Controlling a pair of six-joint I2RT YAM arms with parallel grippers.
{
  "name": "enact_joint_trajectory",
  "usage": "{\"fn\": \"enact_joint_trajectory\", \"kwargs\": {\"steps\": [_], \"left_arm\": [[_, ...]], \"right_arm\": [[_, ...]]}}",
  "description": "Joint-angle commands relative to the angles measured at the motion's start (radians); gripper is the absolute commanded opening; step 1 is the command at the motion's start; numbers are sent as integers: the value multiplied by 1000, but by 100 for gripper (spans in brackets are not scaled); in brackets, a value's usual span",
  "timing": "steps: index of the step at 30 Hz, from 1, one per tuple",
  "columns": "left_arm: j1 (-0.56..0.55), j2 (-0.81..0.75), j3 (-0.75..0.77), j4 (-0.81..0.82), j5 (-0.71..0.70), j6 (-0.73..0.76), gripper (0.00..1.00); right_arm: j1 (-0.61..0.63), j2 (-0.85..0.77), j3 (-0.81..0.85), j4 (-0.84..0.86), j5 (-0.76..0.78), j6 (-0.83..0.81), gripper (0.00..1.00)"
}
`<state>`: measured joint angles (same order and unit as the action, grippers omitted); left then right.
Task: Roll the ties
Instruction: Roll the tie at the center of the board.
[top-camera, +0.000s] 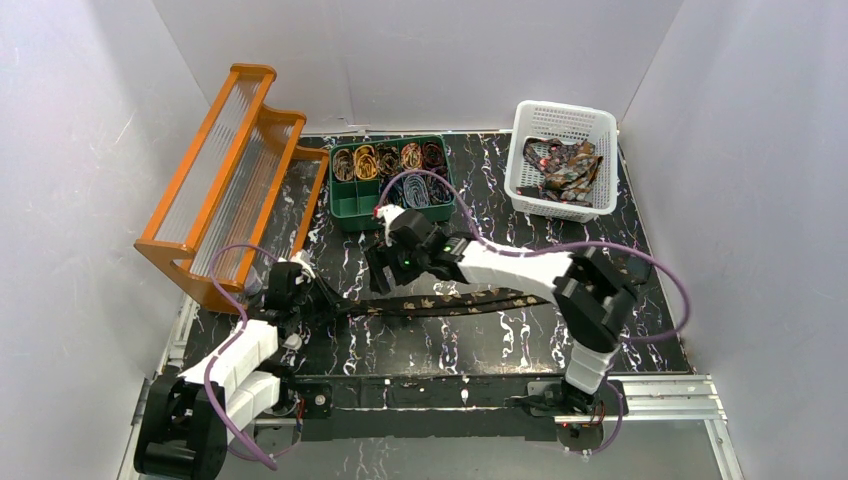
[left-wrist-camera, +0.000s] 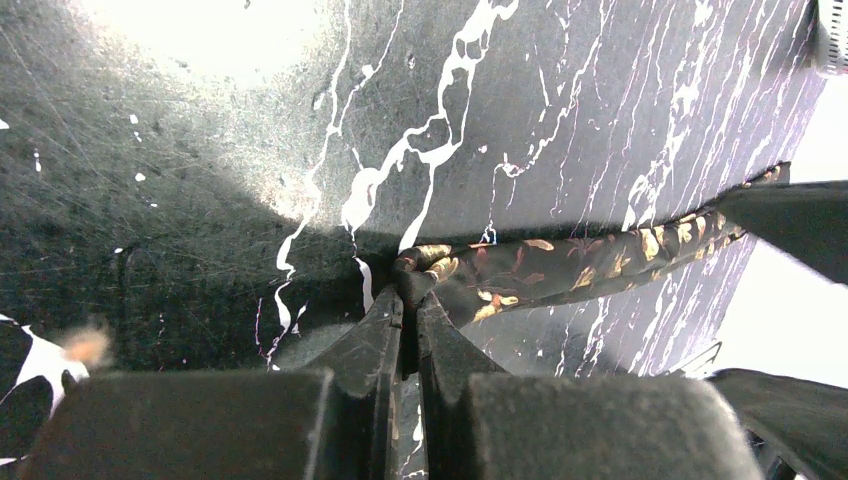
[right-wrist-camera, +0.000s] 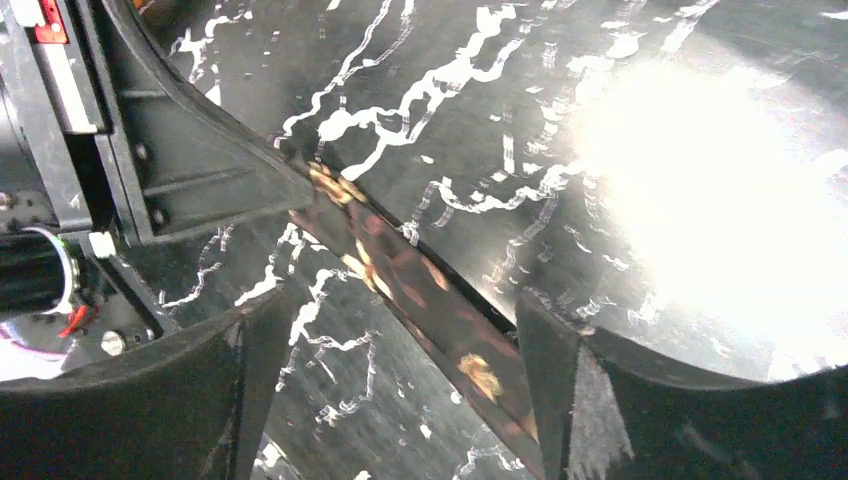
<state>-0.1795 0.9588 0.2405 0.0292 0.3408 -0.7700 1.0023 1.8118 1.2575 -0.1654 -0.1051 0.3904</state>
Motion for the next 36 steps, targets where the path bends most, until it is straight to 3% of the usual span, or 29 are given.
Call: {"fn": "enact_joint_trajectory", "kwargs": {"steps": [1,6,10,16,20,25,36], "left_arm": [[0,14,43,-23,-2,24,0],[0,26,72,-69,-9,33,0],[0,30,87,-101,-24,39,0],[-1,4,82,-164,-70,6,40],[0,-22,73,-187,-87,-19,51],[-1,-21,66,-186,-73,-32,50],[-5,-1,44,-140,-16,-43,35]], "right_arm": [[-9,-170,-145,50,238,21,98],[-72,-191,-228,87,35,100,96],[-68,-132,-222,152,-131,174,74],[-39,-15,-137,128,-172,225,52],[-37,41,-92,102,-169,224,46],[-37,77,-69,60,-151,235,41],[-37,161,-27,-60,-102,267,33]]}}
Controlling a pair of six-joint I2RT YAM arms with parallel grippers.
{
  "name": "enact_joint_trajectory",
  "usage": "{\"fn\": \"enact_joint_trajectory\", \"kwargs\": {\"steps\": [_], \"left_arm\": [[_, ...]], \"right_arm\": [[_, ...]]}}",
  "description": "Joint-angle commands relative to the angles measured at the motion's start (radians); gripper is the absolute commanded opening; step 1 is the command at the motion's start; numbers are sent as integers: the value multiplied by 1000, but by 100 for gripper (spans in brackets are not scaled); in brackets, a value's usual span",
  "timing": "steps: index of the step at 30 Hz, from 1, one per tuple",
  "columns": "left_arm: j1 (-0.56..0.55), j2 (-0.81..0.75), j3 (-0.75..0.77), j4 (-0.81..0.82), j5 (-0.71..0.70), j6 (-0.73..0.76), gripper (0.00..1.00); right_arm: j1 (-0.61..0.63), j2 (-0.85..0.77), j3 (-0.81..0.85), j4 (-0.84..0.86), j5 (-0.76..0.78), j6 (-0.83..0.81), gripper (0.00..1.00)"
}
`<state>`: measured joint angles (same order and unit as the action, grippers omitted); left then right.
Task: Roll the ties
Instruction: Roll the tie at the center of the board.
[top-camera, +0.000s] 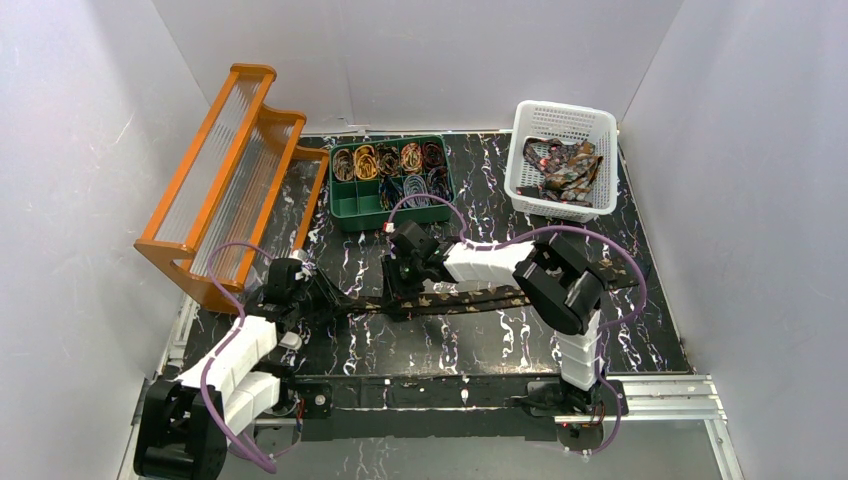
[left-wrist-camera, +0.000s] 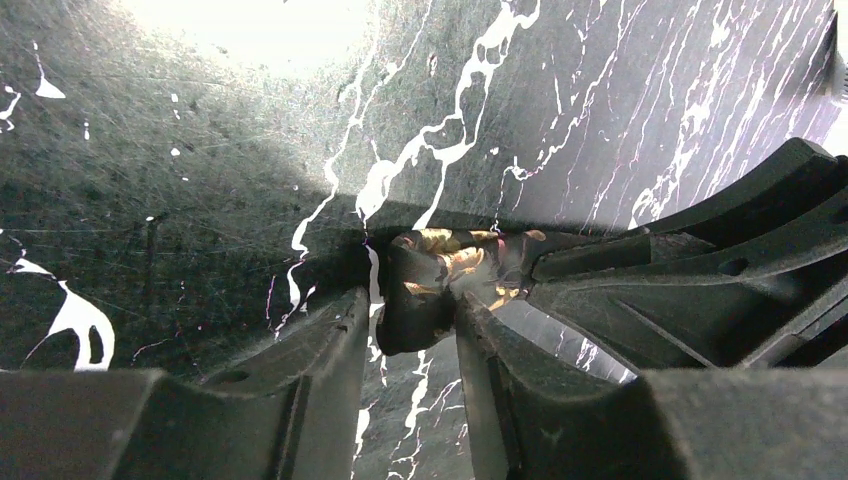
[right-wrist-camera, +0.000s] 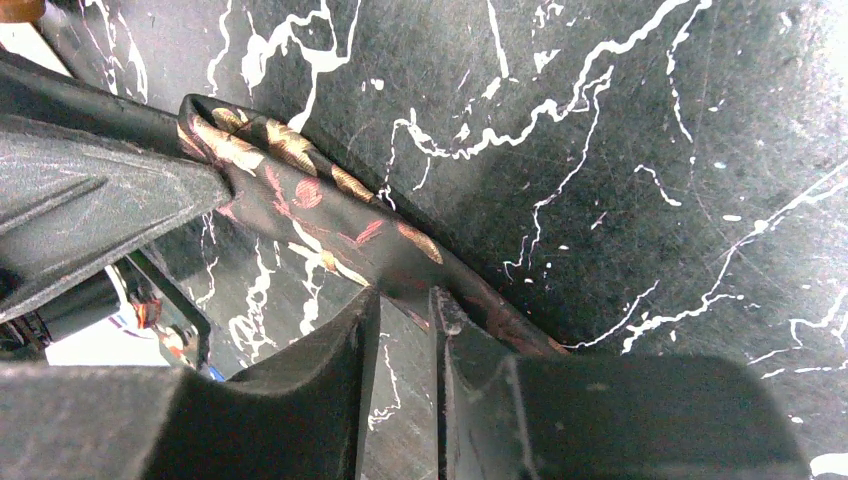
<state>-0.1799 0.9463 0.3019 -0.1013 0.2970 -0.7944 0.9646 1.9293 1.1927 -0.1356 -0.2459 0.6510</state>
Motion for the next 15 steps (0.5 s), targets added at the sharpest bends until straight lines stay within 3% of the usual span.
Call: {"fn": "enact_joint_trajectory", "kwargs": {"steps": [1,8,15], "left_arm": [[-5,12,-21,-7,29,-20,34],[-6,36,-47,59,17,8,22],[-5,24,6,43,-1,56,0]], "right_arm": [[0,46,38,-91,41,8,32],[0,58,43,-111,49,7,32],[0,53,66,-111,-2,-21,35]]}}
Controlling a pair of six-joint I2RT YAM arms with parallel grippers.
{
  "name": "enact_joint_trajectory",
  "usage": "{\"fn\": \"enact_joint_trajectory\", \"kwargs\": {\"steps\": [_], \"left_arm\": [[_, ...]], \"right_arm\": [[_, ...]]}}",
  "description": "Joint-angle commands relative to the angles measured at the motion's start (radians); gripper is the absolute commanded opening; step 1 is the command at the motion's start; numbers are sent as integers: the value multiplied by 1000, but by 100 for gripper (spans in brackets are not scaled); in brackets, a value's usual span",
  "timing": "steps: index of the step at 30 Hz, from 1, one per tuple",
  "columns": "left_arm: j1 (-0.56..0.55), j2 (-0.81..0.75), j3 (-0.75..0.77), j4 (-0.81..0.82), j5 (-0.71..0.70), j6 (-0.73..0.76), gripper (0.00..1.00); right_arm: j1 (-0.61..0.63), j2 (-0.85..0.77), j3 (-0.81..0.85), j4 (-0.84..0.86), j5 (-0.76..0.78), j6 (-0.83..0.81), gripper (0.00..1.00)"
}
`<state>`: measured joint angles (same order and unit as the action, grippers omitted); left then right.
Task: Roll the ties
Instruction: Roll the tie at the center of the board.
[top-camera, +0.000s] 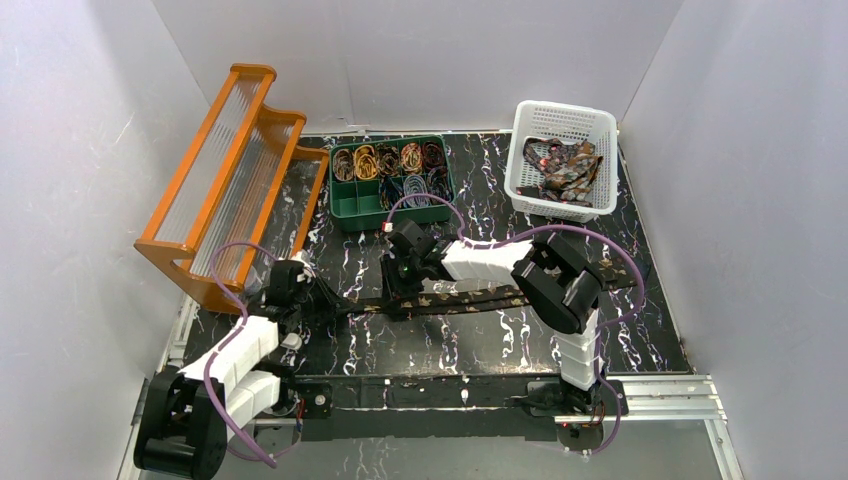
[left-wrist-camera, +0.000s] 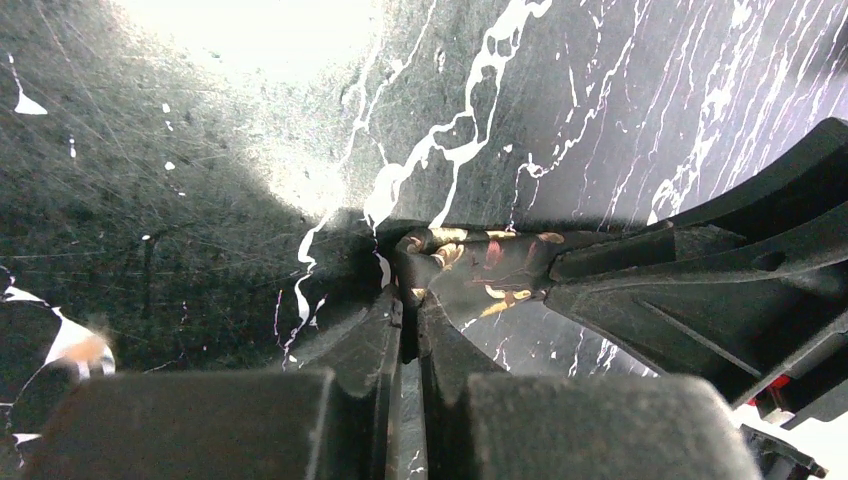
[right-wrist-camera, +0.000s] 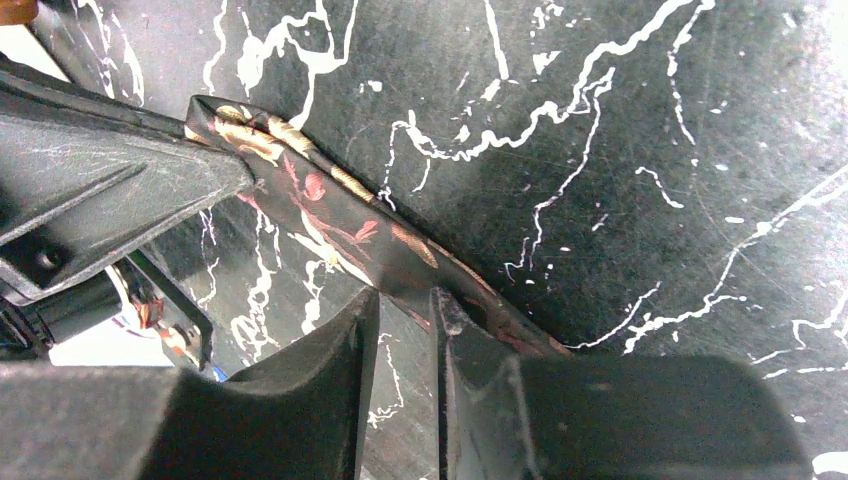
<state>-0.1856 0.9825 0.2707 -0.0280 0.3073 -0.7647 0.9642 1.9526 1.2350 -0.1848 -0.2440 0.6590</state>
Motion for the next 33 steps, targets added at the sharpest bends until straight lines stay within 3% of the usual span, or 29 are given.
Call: {"fn": "enact_joint_trajectory", "kwargs": {"steps": [1,9,18,25,33], "left_arm": [[0,-11,52,-47,-16,33,0],[0,-18,107,-125,-52,59,0],[-7,-25,130,-138,-56,60,0],[-28,-28,146,-149,-62,60,0],[-186,-30,213,-147,-116,60,0]], "right_arm": [[1,24,33,-61,-14,-32,36],[1,-41,96,-32,-35,-36,41],[2,30,99,-44,-31,6,25],[7,83,114,-87,25,18,19],[8,101,111,-95,50,48,19]]}}
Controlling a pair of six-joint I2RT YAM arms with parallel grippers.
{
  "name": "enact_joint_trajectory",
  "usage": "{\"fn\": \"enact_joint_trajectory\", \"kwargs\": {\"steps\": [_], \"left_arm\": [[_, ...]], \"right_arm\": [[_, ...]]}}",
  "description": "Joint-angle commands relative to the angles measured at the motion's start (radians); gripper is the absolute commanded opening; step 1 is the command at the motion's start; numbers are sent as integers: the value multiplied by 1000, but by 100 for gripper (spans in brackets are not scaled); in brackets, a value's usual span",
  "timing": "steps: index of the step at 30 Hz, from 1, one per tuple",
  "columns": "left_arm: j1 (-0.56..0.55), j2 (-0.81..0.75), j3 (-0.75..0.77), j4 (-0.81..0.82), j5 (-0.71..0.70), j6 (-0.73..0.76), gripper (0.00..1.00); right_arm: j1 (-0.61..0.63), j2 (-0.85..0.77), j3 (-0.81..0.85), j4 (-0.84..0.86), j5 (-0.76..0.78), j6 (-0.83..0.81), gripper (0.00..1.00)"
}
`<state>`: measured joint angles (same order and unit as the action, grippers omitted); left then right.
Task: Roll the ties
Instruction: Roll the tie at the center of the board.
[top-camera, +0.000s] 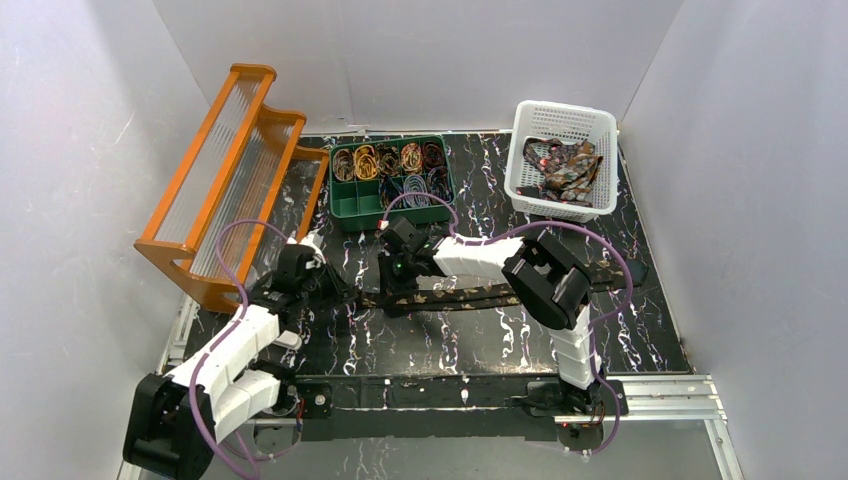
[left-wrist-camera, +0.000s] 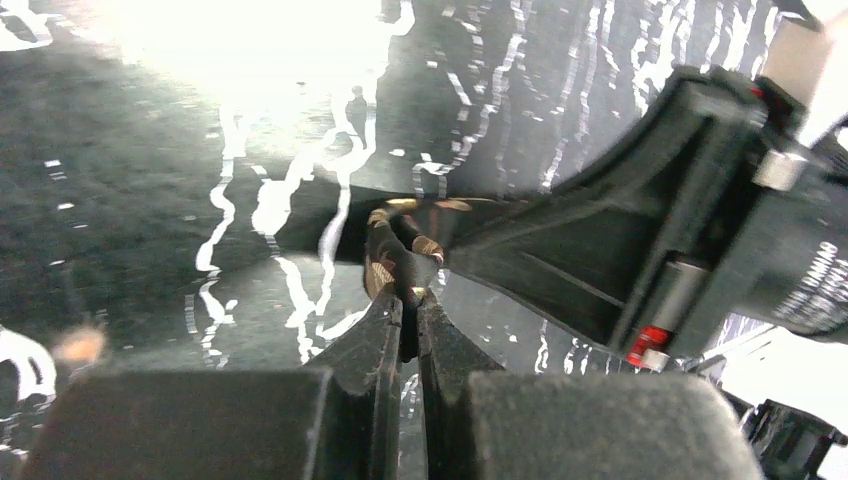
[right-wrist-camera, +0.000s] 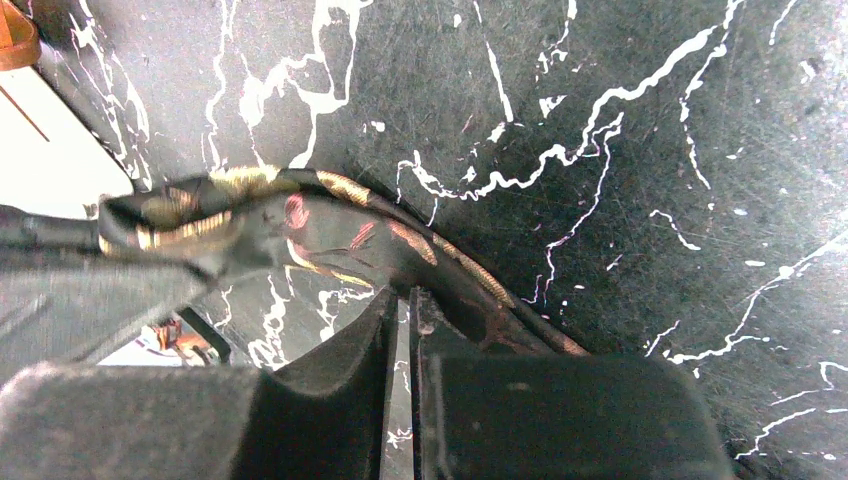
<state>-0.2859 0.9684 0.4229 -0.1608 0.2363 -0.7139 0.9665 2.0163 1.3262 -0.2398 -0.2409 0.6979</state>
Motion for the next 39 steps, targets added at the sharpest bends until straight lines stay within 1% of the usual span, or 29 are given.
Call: {"fn": "enact_joint_trajectory", "kwargs": {"steps": [1,3,8,11,14,15,21,26,29,35,39], "left_arm": [[-107,-10,67,-12,-57,6,0],[-139,3,81,-4,-74,-7,0],[-176,38,115,36,-75,-26,0],[-194,72,131,35,-72,-19,0],[-203,74,121,35,-97,-29,0],[-205,70,116,33,-104,-31,0],[-206,64,107,35,-114,-33,0],[-211,73,115,37,-109,-25,0],[-215,76,122,39,-106,-17,0],[-227,93,130,43,-86,-9,0],[-258,104,132,74,-62,-9,0]], "right_arm": [[6,36,21,-38,45,9,19],[5,35,20,-32,38,10,19],[6,21,20,-17,16,13,19],[4,-23,-10,64,-8,2,20],[-9,-91,-62,156,-29,11,23],[-10,-112,-72,162,-19,13,23],[-13,-188,-78,27,121,11,23],[-13,-191,-130,-15,169,28,21],[-13,-174,-149,-9,159,37,21],[-13,-98,-128,-16,131,35,20],[-14,-81,-127,-25,122,45,19]]}}
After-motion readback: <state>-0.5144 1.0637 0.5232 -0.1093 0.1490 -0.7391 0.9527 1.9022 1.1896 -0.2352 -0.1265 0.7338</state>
